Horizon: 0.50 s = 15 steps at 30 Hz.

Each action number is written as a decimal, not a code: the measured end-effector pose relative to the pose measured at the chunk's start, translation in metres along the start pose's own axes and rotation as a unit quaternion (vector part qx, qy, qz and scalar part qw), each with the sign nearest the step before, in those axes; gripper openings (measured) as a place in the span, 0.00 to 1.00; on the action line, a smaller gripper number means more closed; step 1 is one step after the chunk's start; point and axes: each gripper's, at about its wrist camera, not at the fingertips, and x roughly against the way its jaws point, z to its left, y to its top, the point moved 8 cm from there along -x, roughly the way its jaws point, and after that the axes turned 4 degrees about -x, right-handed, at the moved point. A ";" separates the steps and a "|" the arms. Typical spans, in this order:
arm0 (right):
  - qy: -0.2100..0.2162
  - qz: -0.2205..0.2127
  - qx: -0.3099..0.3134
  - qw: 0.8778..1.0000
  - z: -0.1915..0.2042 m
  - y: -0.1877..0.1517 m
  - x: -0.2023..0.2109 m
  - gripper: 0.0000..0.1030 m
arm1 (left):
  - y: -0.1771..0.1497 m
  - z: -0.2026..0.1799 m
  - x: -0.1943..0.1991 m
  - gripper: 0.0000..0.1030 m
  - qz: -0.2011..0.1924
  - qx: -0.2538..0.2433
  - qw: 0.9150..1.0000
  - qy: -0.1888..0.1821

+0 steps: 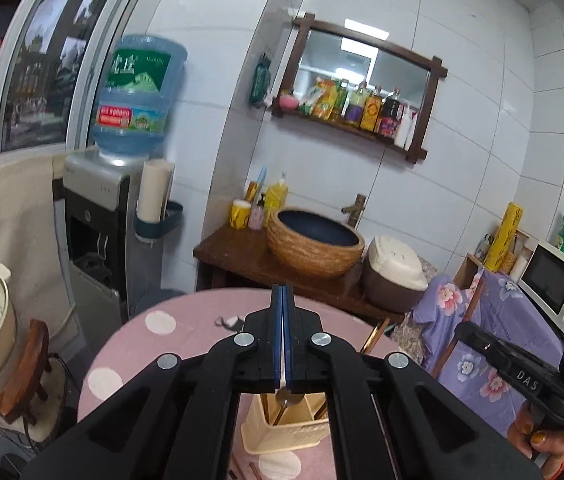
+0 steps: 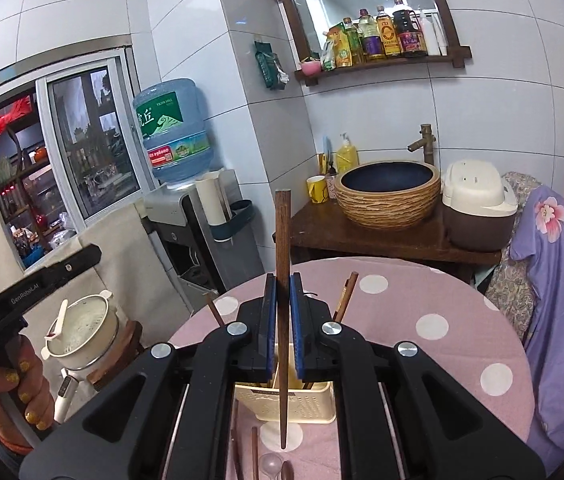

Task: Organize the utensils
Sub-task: 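Carry both chopsticks over the holder and open the left gripper to drop its chopstick, then grasp the black chopstick with the left gripper while the right holds its chopstick above the holder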

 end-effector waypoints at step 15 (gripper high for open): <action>-0.009 0.014 0.024 1.000 -0.011 -0.058 0.008 0.07 | -0.214 0.058 -0.083 0.35 0.229 -0.016 0.971 0.071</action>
